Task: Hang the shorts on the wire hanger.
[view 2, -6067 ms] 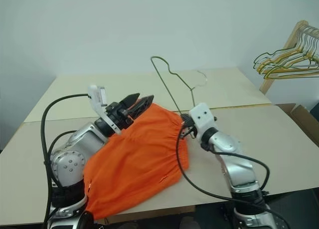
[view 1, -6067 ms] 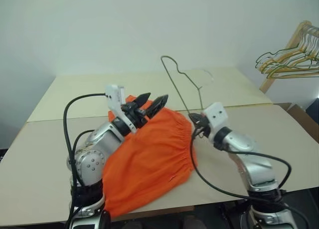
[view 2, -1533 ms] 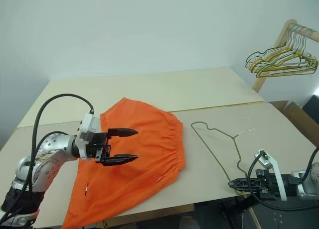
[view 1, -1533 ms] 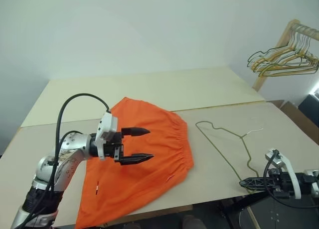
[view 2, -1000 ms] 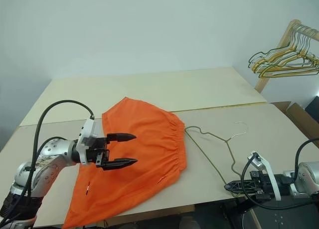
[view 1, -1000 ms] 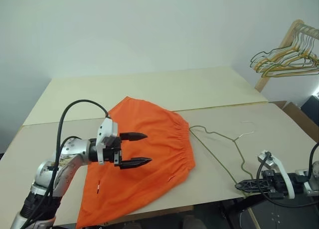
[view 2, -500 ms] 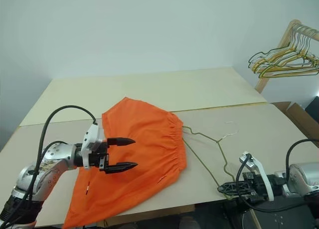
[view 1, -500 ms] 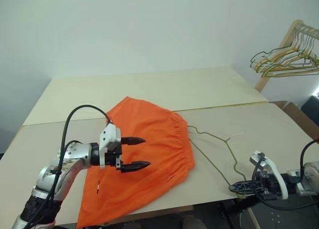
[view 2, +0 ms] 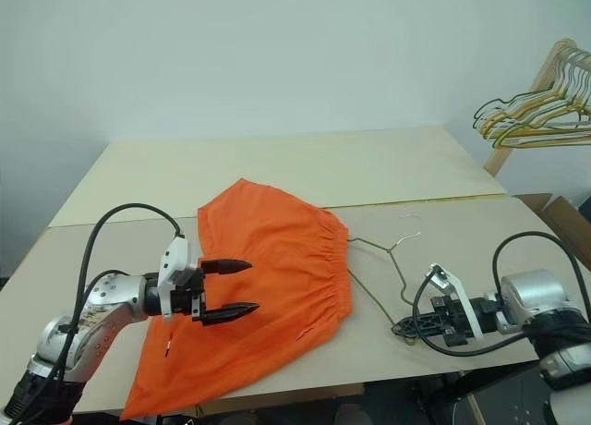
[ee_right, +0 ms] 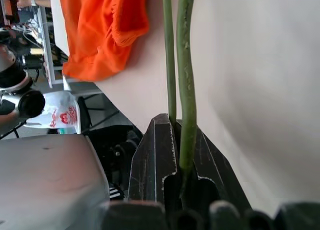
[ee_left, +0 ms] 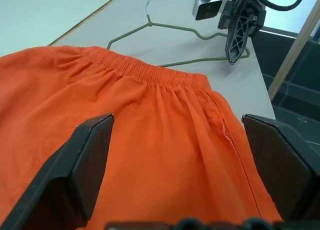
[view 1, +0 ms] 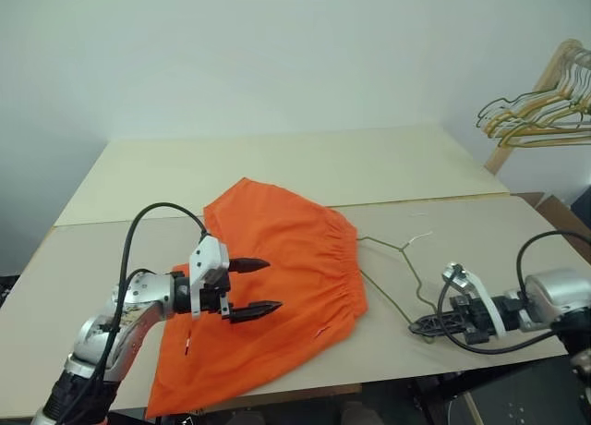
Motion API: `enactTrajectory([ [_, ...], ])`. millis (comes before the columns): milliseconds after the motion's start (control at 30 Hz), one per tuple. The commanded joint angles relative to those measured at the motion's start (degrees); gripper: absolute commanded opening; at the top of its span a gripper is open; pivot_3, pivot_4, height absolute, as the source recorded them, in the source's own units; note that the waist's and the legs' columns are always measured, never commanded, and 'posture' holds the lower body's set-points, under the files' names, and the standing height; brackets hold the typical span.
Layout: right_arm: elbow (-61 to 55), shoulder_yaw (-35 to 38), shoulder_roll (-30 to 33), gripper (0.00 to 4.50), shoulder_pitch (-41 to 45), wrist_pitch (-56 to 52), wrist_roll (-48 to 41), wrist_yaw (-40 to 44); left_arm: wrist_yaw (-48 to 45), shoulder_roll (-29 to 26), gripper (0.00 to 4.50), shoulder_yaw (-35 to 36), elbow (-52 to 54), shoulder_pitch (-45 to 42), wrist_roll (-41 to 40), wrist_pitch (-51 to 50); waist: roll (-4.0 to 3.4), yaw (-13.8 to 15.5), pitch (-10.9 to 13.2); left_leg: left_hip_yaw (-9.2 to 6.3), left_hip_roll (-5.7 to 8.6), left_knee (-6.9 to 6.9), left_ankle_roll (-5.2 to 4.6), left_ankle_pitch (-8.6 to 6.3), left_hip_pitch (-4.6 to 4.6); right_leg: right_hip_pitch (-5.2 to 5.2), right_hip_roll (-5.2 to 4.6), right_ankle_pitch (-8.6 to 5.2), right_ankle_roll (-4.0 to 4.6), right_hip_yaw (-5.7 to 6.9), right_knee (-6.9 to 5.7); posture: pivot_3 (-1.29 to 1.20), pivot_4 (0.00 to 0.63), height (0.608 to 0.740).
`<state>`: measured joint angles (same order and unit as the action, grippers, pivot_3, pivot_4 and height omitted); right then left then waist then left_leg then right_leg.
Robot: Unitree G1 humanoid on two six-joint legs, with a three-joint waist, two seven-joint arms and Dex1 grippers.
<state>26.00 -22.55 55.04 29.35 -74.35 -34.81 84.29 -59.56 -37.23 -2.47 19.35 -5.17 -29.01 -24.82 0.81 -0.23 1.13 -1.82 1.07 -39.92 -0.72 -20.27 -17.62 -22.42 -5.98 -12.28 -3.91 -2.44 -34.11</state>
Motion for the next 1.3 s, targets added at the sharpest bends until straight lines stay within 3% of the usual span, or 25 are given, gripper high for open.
enactTrajectory([
  [33, 0.94, -2.70, 0.17, 0.00, 3.12, 2.10, 1.70, 5.80, 0.97, 0.35, 4.45, 0.18, 1.96, 0.24, 0.45, 1.43, 0.00, 0.15, 0.00, -0.01, 0.00, 0.00, 0.01, 0.00, -0.01, -0.02, 0.00, 0.00, 0.00, 0.00, 0.00, 0.04, 0.000, 0.740],
  [367, 13.65, -1.42, -6.95, 0.00, 11.11, -0.51, 3.29, 6.07, -0.69, 0.52, 4.45, 1.06, 3.57, 0.71, -2.65, 1.54, -0.01, 0.71, -0.01, -0.05, 0.00, 0.02, 0.15, 0.09, -0.04, -0.06, 0.00, 0.05, 0.05, 0.06, -0.04, 0.05, 0.000, 0.740],
  [633, 5.83, -3.13, -6.40, 0.00, 8.04, -2.22, -1.81, 8.21, -1.61, -0.03, 4.45, 0.29, 3.16, 0.45, -1.97, 2.13, -0.04, 0.89, -0.04, -0.12, 0.02, 0.00, 0.20, 0.12, -0.38, -0.43, -0.01, 0.07, 0.05, 0.08, -0.08, 0.04, 0.000, 0.740],
  [1033, 24.81, 5.18, -17.51, 0.00, 16.42, 1.70, 4.61, -1.41, -1.66, 0.84, 4.45, -1.57, 2.37, -0.30, 0.07, 2.99, -0.05, -0.12, -0.08, -0.02, 0.03, -0.04, 0.46, 0.27, -0.64, -0.71, 0.00, 0.21, 0.08, 0.05, -0.10, 0.05, 0.000, 0.740],
  [1167, 23.70, 9.59, -17.89, 0.00, 15.94, 4.11, 4.97, -3.63, -1.43, 0.93, 4.45, -1.33, 2.90, 0.43, -0.08, 3.02, -0.05, -0.11, -0.08, -0.02, 0.04, -0.04, 0.79, 0.46, -0.68, -0.71, -0.02, 0.22, 0.06, 0.05, -0.10, 0.05, 0.000, 0.740],
  [1300, 14.23, 11.35, -17.60, 0.00, 12.65, 9.38, 7.73, -9.85, -1.29, 0.69, 4.45, -1.11, 3.16, 0.72, -0.31, 3.02, -0.06, -0.11, -0.08, -0.05, 0.03, -0.03, 0.80, 0.46, -0.68, -0.74, -0.02, 0.23, 0.06, 0.05, -0.16, 0.05, 0.000, 0.740],
])
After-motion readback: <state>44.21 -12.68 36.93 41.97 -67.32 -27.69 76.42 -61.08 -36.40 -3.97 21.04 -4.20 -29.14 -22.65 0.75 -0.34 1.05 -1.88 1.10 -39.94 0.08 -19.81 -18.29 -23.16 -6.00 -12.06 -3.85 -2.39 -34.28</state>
